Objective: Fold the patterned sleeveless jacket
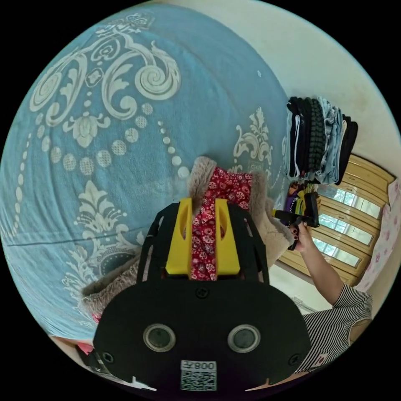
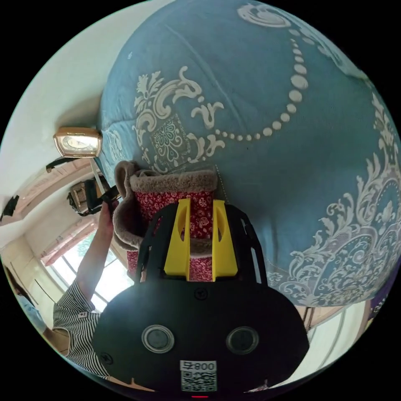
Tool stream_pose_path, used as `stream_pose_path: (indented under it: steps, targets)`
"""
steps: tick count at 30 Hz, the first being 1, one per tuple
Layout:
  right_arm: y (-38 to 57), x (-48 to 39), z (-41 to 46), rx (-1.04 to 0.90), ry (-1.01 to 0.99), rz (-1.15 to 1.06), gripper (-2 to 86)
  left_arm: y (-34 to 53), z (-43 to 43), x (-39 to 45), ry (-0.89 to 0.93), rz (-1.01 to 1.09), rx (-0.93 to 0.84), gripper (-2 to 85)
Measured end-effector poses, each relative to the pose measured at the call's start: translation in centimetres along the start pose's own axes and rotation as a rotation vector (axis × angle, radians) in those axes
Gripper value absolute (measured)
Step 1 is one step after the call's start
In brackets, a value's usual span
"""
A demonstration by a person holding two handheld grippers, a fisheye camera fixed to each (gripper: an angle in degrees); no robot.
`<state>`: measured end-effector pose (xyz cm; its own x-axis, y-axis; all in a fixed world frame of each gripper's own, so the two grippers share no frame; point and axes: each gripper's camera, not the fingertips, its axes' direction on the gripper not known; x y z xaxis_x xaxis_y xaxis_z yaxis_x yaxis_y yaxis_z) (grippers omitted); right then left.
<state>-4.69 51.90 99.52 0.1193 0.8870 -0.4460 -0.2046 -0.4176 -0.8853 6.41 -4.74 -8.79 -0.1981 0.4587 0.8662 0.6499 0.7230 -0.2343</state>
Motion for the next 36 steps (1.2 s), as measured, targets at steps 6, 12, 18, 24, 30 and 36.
stream_pose_path:
  steps: [6,12,18,24,30,36]
  targets:
    - [5.1,3.1,1.7,0.001,-0.261,-0.006,3.4,3.2,-8.0,-0.5,0.133,0.048,0.199,4.0]
    - [15.5,1.5,-4.4,0.200,-0.567,-0.181,2.4,11.6,-20.4,0.1,0.167,0.095,0.515,3.6]
    - [24.8,-6.3,-10.2,0.356,-0.638,-0.410,2.5,17.0,-30.2,1.8,0.085,0.155,0.743,3.9]
    - [24.5,-10.4,-13.6,0.581,-0.589,-0.444,4.1,12.6,-34.9,0.0,-0.016,0.153,0.860,6.0]
    - [15.4,-9.2,-9.5,0.523,-0.173,-0.203,5.6,7.3,-31.6,-6.4,0.022,-0.082,0.721,7.7]
    - [20.1,-2.8,-5.4,0.395,-0.132,-0.232,4.0,12.2,-24.0,-10.6,-0.053,-0.119,0.443,8.3]
